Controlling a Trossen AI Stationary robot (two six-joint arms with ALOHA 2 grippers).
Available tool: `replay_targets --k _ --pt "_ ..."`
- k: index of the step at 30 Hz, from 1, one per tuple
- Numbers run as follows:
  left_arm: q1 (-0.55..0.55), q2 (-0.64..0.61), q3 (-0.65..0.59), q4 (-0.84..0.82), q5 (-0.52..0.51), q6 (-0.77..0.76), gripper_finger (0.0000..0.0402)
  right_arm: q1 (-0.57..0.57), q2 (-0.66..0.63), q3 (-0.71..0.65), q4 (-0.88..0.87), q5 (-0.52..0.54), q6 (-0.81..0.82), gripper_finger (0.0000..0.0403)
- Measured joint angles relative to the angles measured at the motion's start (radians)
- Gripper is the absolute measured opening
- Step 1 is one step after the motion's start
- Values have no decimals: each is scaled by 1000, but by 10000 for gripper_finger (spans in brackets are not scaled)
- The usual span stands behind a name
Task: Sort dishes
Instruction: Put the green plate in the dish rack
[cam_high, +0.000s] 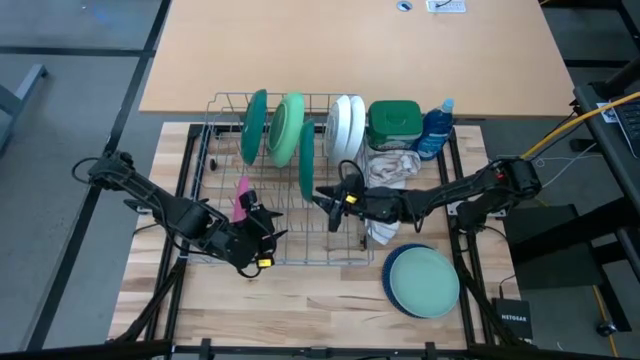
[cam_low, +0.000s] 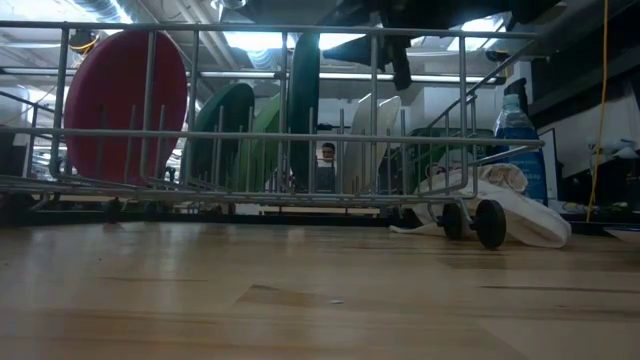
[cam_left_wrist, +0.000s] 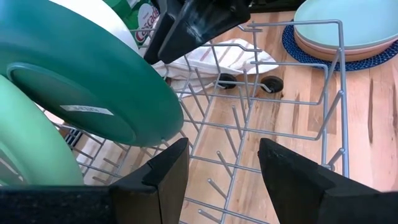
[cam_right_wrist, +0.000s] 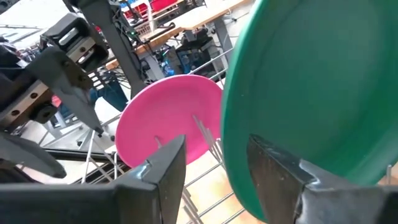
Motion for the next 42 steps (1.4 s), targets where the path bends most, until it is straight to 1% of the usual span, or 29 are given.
replay_targets --k 6,11,15,18,21,26,32,35,39,42 --pt "0 0 0 0 0 0 184 -7 54 17 6 -7 0 172" --pt "0 0 0 0 0 0 184 -9 113 89 2 -8 -37 172" --pt "0 0 0 0 0 0 184 -8 131 148 -67 3 -86 170" --pt "0 0 0 0 0 -1 184 -14 131 182 -116 40 -90 153" --pt "0 0 0 0 0 0 184 -33 131 199 -136 45 -91 124" --pt "0 0 0 0 0 -8 184 -87 130 200 -131 11 -90 73" --pt "0 0 0 0 0 -12 184 -133 129 200 -115 -63 -78 17" --pt "0 0 0 0 0 -12 184 -144 129 200 -113 -62 -79 11" --pt "0 0 0 0 0 -12 184 -153 129 200 -102 -51 -83 22" --pt "0 0 0 0 0 -12 184 -167 129 199 -84 -60 -84 20"
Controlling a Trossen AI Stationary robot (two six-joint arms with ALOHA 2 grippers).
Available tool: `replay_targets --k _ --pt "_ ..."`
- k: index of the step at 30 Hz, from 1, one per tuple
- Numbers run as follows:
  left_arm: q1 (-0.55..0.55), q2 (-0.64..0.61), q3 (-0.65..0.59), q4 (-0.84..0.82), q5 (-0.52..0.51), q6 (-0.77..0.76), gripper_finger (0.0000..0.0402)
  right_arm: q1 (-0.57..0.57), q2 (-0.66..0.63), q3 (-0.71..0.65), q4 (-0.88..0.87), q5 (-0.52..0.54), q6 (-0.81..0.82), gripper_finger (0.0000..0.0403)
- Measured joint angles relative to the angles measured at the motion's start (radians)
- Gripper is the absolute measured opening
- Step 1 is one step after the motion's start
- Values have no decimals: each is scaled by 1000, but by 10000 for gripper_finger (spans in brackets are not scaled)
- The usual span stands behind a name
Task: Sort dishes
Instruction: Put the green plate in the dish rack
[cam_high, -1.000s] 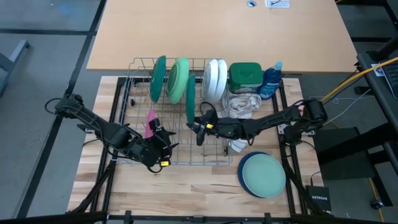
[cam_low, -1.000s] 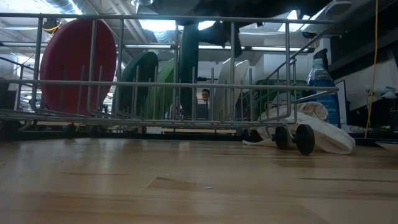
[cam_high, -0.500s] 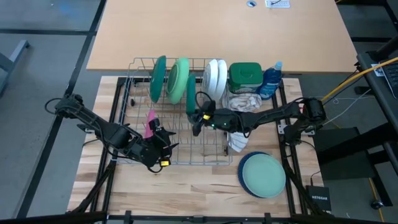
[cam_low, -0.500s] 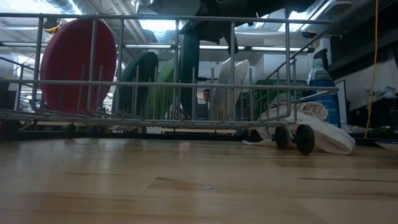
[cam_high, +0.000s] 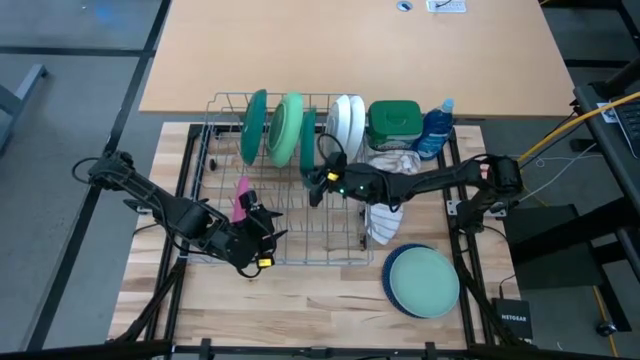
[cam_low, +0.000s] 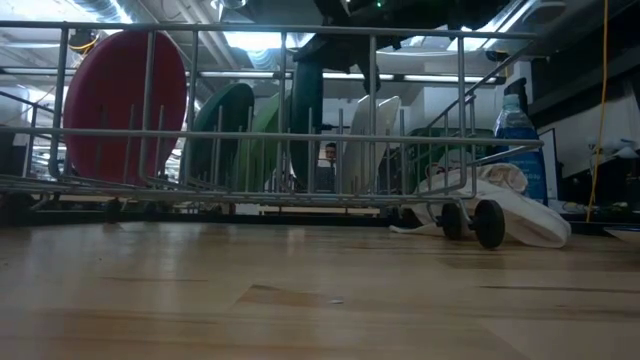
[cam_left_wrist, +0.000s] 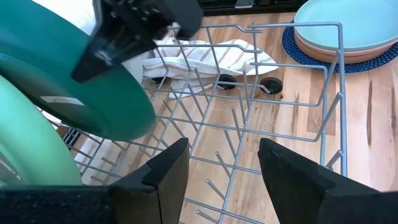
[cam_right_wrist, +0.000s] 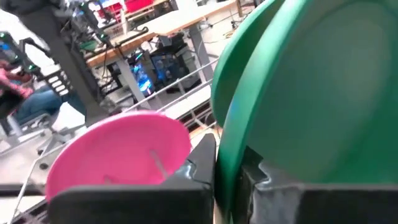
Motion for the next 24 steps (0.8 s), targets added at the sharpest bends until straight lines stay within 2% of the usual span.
replay_targets --k 4,11,24 --pt "0 0 0 0 0 0 184 -41 0 0 21 -11 0 14" --pt "0 0 0 0 0 0 184 -107 0 0 37 -155 -6 15" --pt "0 0 0 0 0 -4 184 -141 0 0 31 -279 -56 15"
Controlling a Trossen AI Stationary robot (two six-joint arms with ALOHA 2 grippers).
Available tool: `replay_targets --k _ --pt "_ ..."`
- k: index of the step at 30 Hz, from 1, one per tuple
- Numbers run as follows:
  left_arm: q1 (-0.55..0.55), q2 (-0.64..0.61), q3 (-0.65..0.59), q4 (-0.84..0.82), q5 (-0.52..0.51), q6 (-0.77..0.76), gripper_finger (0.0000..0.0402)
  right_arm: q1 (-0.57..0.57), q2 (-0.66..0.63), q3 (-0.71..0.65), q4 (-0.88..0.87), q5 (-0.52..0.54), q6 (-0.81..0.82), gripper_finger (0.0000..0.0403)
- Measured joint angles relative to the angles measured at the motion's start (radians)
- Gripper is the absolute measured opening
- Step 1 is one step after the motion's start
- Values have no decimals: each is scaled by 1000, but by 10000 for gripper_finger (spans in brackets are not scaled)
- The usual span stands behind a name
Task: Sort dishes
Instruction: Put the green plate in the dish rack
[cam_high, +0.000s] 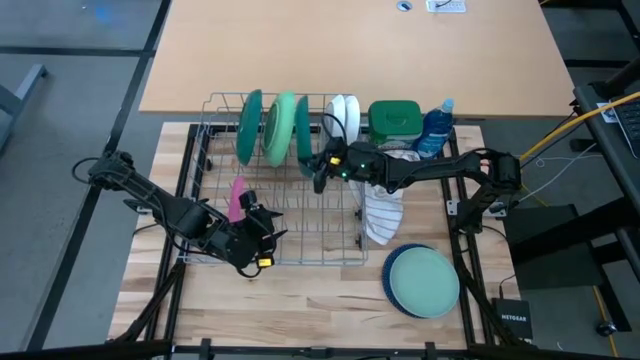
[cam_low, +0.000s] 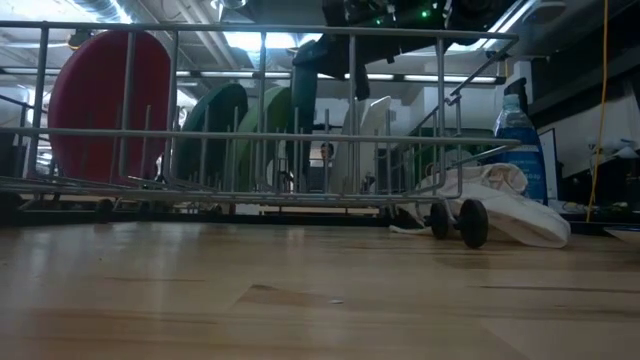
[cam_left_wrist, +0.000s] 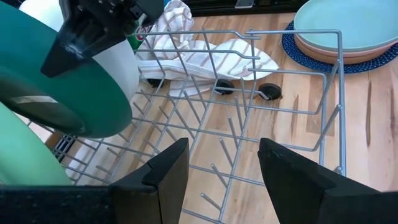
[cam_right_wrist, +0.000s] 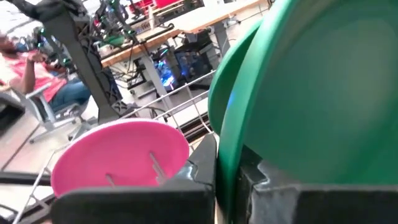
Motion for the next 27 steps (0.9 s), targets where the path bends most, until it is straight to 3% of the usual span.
replay_targets --k 16,27 --pt "1 0 0 0 0 -70 184 -71 -2 2 -54 -38 -56 15" --pt "2 0 0 0 0 -90 184 -72 1 0 -91 7 -57 29"
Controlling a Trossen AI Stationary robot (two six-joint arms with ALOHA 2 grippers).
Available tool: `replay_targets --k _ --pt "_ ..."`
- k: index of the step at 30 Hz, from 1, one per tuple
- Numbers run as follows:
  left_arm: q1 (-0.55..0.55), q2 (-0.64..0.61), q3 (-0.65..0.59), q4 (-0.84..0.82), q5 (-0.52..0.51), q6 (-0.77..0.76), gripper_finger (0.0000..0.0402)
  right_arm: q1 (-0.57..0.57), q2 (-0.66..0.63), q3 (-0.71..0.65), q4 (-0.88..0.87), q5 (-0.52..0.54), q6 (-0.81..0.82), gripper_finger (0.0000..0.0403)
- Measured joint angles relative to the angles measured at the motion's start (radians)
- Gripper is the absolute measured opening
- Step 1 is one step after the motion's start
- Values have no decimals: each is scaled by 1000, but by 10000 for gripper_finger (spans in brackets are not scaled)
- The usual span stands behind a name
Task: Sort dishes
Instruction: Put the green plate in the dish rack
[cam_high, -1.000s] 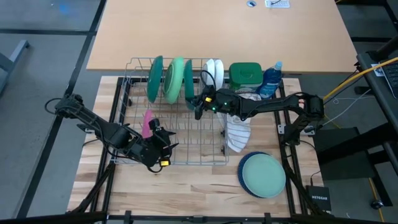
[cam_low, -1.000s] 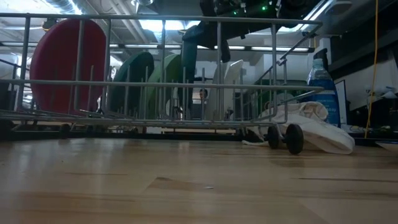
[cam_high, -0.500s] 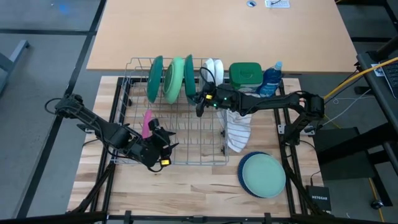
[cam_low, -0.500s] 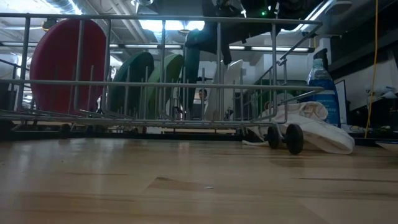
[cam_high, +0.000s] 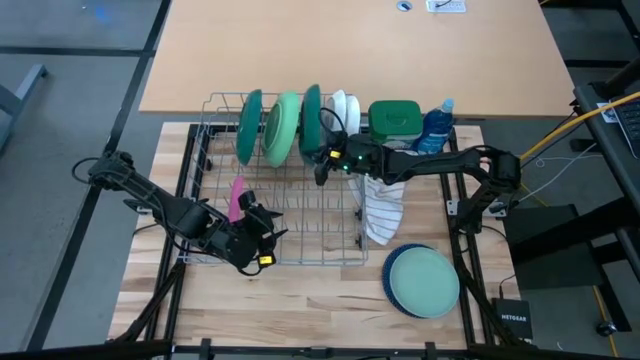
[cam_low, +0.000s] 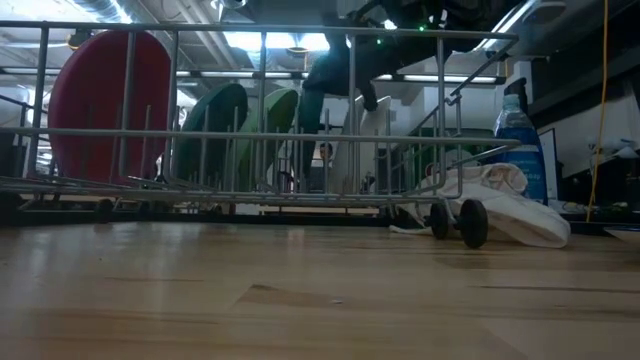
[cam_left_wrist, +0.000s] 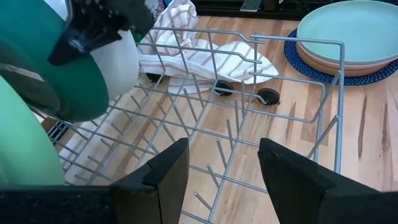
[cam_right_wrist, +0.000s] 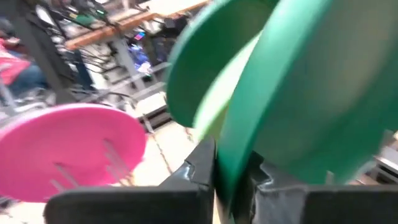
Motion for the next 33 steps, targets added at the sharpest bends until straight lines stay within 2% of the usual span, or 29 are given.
replay_targets --k 12,18,22,28,33 --pt "0 0 0 0 0 1 184 3 2 0 -102 18 1 98" --pt "0 0 0 0 0 1 184 3 1 0 -108 -29 19 127" --pt "0 0 0 0 0 0 184 0 -4 -1 -133 -111 26 137" --pt "0 0 0 -1 0 8 184 0 -25 50 -338 -137 -53 138" --pt "0 0 0 -6 0 8 184 2 -31 153 -578 -78 -77 138"
